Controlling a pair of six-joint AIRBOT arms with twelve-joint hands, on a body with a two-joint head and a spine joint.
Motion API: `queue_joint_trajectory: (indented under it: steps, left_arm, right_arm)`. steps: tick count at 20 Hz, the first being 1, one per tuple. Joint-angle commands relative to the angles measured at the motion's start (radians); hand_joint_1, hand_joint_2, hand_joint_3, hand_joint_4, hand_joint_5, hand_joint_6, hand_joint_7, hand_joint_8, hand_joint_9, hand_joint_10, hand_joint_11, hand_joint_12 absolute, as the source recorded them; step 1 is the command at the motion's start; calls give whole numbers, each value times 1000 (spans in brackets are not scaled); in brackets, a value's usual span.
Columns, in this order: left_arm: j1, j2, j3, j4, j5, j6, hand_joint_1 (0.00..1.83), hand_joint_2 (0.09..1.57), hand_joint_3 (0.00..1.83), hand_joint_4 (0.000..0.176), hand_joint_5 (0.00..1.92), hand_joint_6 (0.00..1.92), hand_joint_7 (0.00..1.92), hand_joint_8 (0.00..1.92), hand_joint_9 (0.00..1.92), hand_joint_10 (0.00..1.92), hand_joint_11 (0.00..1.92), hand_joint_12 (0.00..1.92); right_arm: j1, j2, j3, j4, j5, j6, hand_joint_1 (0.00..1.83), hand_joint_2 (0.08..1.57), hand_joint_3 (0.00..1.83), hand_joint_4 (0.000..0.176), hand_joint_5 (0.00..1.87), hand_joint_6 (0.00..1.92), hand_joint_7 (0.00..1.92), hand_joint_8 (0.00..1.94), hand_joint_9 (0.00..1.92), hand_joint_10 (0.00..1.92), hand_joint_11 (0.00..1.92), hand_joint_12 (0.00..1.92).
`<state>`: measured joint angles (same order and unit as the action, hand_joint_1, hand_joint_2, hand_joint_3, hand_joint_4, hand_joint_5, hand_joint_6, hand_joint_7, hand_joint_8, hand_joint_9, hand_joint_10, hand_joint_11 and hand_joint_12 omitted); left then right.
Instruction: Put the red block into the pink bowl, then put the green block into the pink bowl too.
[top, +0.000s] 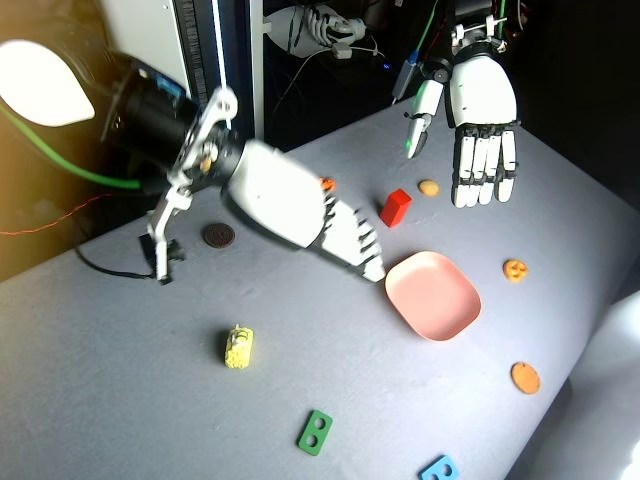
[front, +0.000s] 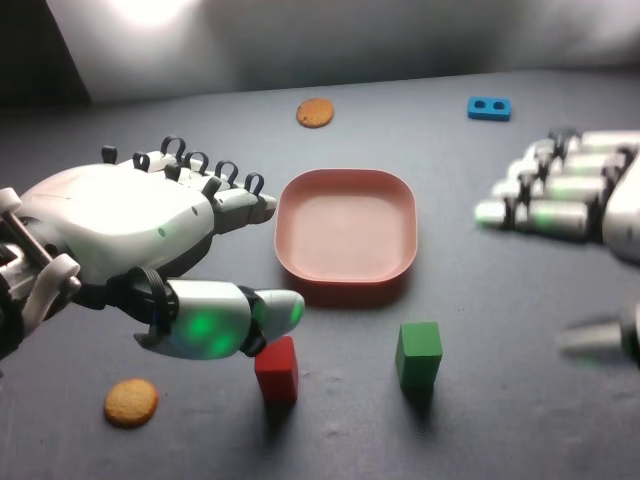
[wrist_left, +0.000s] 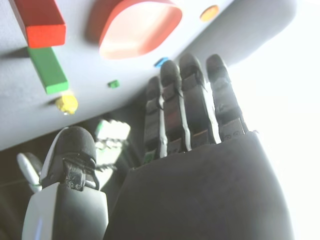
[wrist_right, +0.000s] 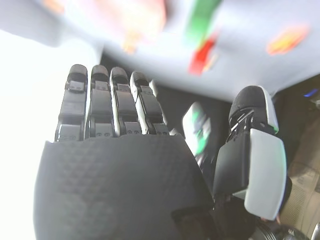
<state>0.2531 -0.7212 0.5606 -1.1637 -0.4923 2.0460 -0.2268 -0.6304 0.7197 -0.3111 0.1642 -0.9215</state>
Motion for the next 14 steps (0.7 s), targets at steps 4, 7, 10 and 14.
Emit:
queue_joint_trajectory:
  steps: [4, 7, 10, 14]
  left_arm:
    - [-14, 7, -1, 16, -66, 8, 0, 1152, 6, 0, 189, 0, 175, 1, 132, 1, 0, 168]
    - [-14, 7, -1, 8, -71, 19, 0, 1171, 5, 0, 225, 7, 230, 10, 183, 12, 0, 313]
    - [-14, 7, -5, 16, -70, 31, 0, 1169, 0, 0, 230, 3, 233, 3, 192, 7, 0, 358]
    - [-17, 6, -9, -2, -71, 47, 0, 1175, 1, 0, 252, 7, 257, 7, 212, 7, 0, 386]
  right_arm:
    - [24, 9, -3, 52, 102, 0, 93, 1129, 3, 0, 61, 2, 51, 4, 39, 1, 0, 128]
    - [34, 8, -3, 88, 86, 1, 32, 1148, 7, 0, 0, 0, 0, 0, 0, 0, 0, 0]
    - [41, 7, -3, 121, 74, 1, 41, 1153, 7, 0, 12, 5, 0, 0, 0, 0, 0, 0]
    - [43, 5, -4, 123, 71, 1, 2, 1162, 8, 0, 0, 0, 0, 0, 0, 0, 0, 0]
